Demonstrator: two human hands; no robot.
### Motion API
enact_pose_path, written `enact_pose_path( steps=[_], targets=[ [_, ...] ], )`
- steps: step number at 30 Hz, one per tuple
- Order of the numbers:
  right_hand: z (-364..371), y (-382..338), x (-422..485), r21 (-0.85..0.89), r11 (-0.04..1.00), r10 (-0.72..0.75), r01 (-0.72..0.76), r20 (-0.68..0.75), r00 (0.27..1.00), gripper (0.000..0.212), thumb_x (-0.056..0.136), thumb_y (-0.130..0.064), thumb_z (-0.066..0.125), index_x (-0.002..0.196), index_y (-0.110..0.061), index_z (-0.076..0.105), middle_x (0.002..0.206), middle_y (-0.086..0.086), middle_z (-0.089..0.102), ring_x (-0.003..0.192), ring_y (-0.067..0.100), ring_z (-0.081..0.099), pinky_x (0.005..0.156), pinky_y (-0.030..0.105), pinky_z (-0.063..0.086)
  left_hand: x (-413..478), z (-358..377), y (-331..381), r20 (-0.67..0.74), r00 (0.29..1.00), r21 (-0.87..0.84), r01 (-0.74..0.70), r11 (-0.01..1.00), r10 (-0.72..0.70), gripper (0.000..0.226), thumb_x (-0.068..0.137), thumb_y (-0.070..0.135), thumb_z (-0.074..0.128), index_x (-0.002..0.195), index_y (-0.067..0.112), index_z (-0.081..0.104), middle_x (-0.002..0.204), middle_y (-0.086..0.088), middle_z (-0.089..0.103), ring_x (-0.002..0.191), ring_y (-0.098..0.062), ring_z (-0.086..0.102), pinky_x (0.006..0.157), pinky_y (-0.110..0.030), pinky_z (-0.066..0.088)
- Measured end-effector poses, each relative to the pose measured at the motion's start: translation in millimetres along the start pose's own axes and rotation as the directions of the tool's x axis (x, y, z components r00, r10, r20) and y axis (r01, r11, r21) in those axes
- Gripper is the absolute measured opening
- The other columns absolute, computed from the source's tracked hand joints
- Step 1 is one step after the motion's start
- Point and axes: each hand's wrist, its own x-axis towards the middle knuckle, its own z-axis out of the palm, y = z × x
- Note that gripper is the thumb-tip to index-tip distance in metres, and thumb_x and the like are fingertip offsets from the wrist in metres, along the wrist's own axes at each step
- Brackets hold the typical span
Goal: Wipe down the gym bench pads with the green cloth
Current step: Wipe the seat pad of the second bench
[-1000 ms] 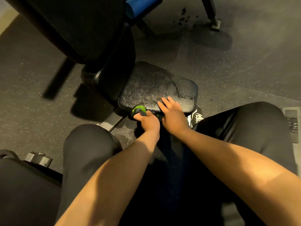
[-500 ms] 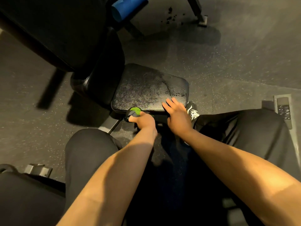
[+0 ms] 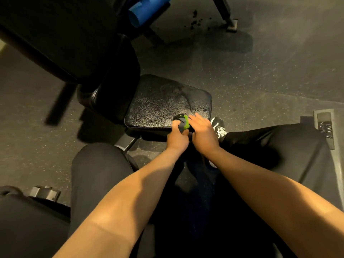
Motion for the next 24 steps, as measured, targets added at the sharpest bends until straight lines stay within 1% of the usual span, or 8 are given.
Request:
enact_pose_path(
  steps=[3, 6, 9, 12, 14, 17, 21, 24],
  targets=[
    [4, -6, 3, 0.007, 0.999, 0.032, -0.032, -0.047, 0.998, 0.06, 0.067, 0.01, 0.049, 0.125, 0.003, 0.064, 0.131, 0.02, 0.062, 0.133, 0.046, 0.046, 0.11, 0.057, 0.037, 3, -29, -10, -0.219, 0.974, -0.009, -0.054, 0.999, 0.05, 0.03, 0.1, 0.033, 0.048, 0.13, 0.026, 0.049, 0.115, -0.015, 0.061, 0.107, -0.035, 0.057, 0.085, -0.038, 0.043],
    [7, -14, 4, -0.02, 0.998, 0.051, -0.052, -0.058, 0.997, 0.057, 0.071, 0.007, 0.049, 0.125, 0.001, 0.064, 0.132, 0.02, 0.061, 0.135, 0.046, 0.044, 0.112, 0.055, 0.035, 17, -59, -29, -0.406, 0.912, 0.009, -0.062, 0.998, 0.06, 0.042, 0.104, 0.032, 0.044, 0.145, 0.027, 0.041, 0.132, -0.01, 0.042, 0.108, -0.028, 0.051, 0.09, -0.036, 0.039],
    [6, -17, 4, -0.01, 0.997, 0.078, -0.078, -0.019, 0.997, 0.059, 0.072, 0.003, 0.049, 0.13, -0.001, 0.062, 0.137, 0.02, 0.057, 0.14, 0.044, 0.037, 0.115, 0.057, 0.03, 24, -63, -43, -0.339, 0.938, 0.127, -0.025, 0.992, 0.067, 0.042, 0.103, 0.022, 0.046, 0.145, 0.025, 0.043, 0.132, -0.006, 0.029, 0.106, -0.029, 0.05, 0.089, -0.034, 0.039],
    [4, -16, 5, 0.014, 0.995, 0.103, -0.103, 0.027, 0.994, 0.06, 0.076, 0.005, 0.051, 0.135, -0.004, 0.058, 0.144, 0.016, 0.052, 0.146, 0.038, 0.031, 0.119, 0.051, 0.023, 12, -39, -41, -0.248, 0.921, 0.278, -0.229, 0.933, 0.3, 0.03, 0.095, 0.008, 0.051, 0.124, 0.015, 0.055, 0.115, -0.004, 0.032, 0.093, -0.035, 0.054, 0.074, -0.031, 0.036],
    [0, -14, 5, 0.06, 0.987, 0.145, -0.149, 0.06, 0.988, 0.062, 0.078, 0.006, 0.049, 0.139, -0.005, 0.054, 0.149, 0.014, 0.047, 0.148, 0.032, 0.026, 0.122, 0.044, 0.019, 5, -18, -34, -0.096, 0.917, 0.336, -0.336, 0.88, 0.387, 0.036, 0.095, 0.007, 0.052, 0.131, 0.015, 0.056, 0.118, -0.01, 0.039, 0.093, -0.037, 0.056, 0.074, -0.033, 0.039],
    [-6, -11, 3, 0.072, 0.981, 0.175, -0.178, 0.049, 0.983, 0.061, 0.081, -0.005, 0.043, 0.142, -0.003, 0.05, 0.152, 0.015, 0.043, 0.148, 0.031, 0.026, 0.122, 0.041, 0.02, -1, -1, -26, 0.071, 0.911, 0.348, -0.404, 0.846, 0.405, 0.05, 0.1, 0.013, 0.05, 0.149, 0.017, 0.042, 0.127, -0.016, 0.042, 0.102, -0.039, 0.057, 0.086, -0.038, 0.044],
    [-4, -11, -1, -0.097, 0.98, 0.175, -0.175, -0.003, 0.985, 0.064, 0.081, 0.007, 0.054, 0.144, -0.005, 0.049, 0.155, 0.015, 0.039, 0.149, 0.033, 0.024, 0.122, 0.041, 0.019, 2, -8, -32, 0.012, 0.899, 0.387, -0.408, 0.826, 0.439, 0.051, 0.099, 0.014, 0.051, 0.148, 0.023, 0.043, 0.124, -0.012, 0.042, 0.098, -0.036, 0.058, 0.082, -0.041, 0.047],
    [-1, -17, 0, -0.086, 0.984, 0.156, -0.157, -0.019, 0.988, 0.063, 0.079, 0.009, 0.054, 0.14, -0.004, 0.053, 0.151, 0.016, 0.044, 0.147, 0.035, 0.028, 0.121, 0.041, 0.019, 8, -30, -44, -0.23, 0.914, 0.294, -0.263, 0.919, 0.335, 0.052, 0.101, 0.017, 0.05, 0.151, 0.025, 0.038, 0.124, -0.009, 0.04, 0.095, -0.031, 0.057, 0.083, -0.041, 0.049]
  ],
)
